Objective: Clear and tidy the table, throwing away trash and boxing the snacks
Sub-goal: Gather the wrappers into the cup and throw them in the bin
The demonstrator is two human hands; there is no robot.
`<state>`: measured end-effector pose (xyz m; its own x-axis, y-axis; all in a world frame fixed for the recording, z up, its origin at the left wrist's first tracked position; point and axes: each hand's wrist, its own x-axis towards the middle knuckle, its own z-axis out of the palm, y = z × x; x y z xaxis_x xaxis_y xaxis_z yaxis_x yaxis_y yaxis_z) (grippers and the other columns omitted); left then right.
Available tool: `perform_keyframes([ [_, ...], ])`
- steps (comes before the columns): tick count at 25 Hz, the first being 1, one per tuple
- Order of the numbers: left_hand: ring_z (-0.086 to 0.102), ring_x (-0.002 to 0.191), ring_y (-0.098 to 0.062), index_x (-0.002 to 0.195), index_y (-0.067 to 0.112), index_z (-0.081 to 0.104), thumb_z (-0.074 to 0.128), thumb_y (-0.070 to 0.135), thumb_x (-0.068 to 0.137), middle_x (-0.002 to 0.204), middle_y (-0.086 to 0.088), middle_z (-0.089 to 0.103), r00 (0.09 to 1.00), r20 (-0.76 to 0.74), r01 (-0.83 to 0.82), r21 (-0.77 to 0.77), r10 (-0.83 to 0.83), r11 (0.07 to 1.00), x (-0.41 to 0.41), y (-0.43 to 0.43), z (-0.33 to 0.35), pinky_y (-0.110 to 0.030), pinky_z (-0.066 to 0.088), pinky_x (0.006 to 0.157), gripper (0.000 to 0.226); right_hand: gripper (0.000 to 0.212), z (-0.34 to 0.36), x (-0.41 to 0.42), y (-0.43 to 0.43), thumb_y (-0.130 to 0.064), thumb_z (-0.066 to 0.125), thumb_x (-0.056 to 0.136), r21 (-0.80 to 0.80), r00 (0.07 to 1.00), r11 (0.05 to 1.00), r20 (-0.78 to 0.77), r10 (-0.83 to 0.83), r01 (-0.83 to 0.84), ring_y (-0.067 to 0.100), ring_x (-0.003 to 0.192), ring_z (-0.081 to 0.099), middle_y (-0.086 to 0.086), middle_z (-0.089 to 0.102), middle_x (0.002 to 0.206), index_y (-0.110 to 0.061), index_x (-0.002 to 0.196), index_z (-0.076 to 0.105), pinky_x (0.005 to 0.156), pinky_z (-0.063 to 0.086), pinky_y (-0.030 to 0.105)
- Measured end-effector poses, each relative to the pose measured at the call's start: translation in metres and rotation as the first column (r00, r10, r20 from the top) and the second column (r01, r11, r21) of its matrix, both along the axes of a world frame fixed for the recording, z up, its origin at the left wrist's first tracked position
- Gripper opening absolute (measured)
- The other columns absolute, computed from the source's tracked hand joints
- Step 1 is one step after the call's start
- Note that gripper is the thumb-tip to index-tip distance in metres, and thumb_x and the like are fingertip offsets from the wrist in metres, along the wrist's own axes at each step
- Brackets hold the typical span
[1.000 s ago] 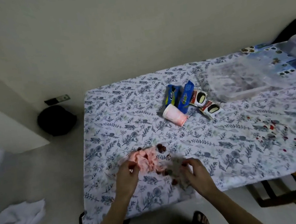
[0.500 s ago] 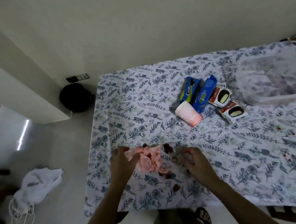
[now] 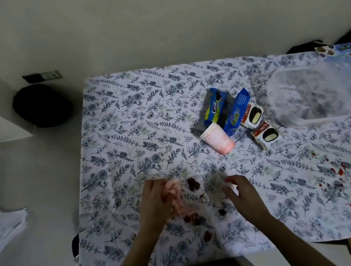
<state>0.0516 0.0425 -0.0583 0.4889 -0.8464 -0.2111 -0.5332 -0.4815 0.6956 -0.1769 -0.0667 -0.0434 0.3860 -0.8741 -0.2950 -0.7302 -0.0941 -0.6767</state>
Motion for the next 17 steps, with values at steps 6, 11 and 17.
perform_keyframes([
  [6, 0.06, 0.094, -0.007, 0.111, 0.021, 0.058, 0.053, 0.008, 0.093, 0.105, 0.006, 0.059, 0.931, -0.298, -0.266, -0.159, 0.21, 0.951, 0.021, -0.011, 0.033, -0.025, 0.054, 0.074, 0.023, 0.031, 0.01, 0.043, -0.049, -0.017, 0.062, 0.087, -0.383, 0.984, 0.908, -0.125, 0.129, -0.168, 0.032, 0.114, 0.05, 0.017, 0.052, 0.124, -0.007, 0.116, 0.054, 0.092, 0.047, 0.045],
  [11, 0.064, 0.099, -0.03, 0.119, 0.031, 0.058, 0.046, 0.044, 0.094, 0.117, -0.009, 0.055, 0.91, -0.258, -0.344, -0.033, 0.324, 0.938, 0.032, 0.006, 0.016, -0.039, 0.06, 0.075, 0.031, 0.064, 0.001, 0.07, -0.103, -0.02, 0.07, 0.08, -0.335, 0.964, 0.915, -0.217, 0.157, -0.224, 0.04, 0.122, 0.042, 0.022, 0.04, 0.136, -0.009, 0.133, 0.037, 0.093, 0.045, 0.053],
  [17, 0.055, 0.105, -0.035, 0.12, 0.019, 0.051, 0.071, 0.036, 0.075, 0.12, -0.015, 0.05, 0.968, 0.235, -0.144, 0.228, 0.089, 0.963, 0.007, 0.023, 0.001, -0.039, 0.052, 0.078, 0.052, 0.081, -0.01, 0.065, -0.108, -0.022, 0.069, 0.081, -0.239, 0.975, 0.946, -0.092, 0.203, -0.22, 0.041, 0.117, 0.046, 0.021, 0.038, 0.136, -0.017, 0.146, 0.02, 0.085, 0.051, 0.054],
])
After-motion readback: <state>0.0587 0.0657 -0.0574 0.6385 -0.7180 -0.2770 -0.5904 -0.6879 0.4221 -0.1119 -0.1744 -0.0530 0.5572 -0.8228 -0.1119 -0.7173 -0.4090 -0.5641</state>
